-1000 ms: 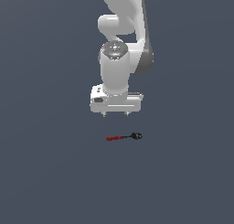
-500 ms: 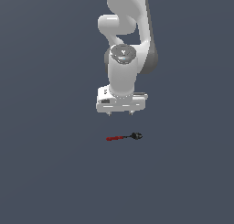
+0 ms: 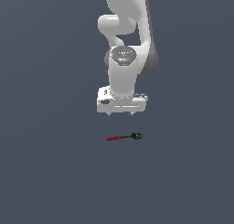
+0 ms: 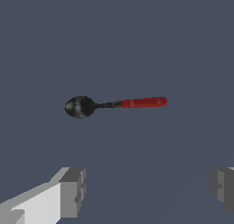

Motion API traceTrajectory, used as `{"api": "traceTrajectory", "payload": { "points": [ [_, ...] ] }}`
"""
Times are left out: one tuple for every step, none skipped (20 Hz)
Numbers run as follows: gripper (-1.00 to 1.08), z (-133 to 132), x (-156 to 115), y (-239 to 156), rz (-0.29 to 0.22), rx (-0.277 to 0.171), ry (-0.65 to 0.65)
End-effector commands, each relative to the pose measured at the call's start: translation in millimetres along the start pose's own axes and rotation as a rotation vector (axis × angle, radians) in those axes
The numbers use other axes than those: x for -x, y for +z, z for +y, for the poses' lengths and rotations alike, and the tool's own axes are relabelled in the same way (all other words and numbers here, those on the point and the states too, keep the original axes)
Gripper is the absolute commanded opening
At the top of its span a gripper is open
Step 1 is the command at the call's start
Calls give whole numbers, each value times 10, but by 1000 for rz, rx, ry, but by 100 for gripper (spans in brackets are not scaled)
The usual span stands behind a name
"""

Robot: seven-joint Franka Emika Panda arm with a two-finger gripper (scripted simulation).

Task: Pick up the object and move it to a goal position.

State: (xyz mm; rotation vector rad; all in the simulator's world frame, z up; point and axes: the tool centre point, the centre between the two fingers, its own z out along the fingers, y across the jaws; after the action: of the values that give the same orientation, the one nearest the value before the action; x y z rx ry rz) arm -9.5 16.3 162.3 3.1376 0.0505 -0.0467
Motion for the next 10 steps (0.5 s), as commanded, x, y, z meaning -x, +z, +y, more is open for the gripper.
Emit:
{"api": "traceTrajectory", "payload": {
  "points": [
    [100, -6, -13, 22, 0, -2, 31],
    [100, -9, -20, 32, 0, -3, 46],
    [100, -12, -27, 43, 0, -3, 63],
    [100, -16, -35, 56, 0, -4, 81],
    [100, -20, -43, 69, 0, -5, 100],
    [100, -24, -52, 84, 0, -6, 121],
    [100, -28, -61, 99, 0, -7, 143],
    [100, -32, -71, 115, 0, -8, 166],
    [100, -37, -82, 132, 0, -10, 191],
    [100, -42, -93, 151, 0, -11, 218]
  ]
}}
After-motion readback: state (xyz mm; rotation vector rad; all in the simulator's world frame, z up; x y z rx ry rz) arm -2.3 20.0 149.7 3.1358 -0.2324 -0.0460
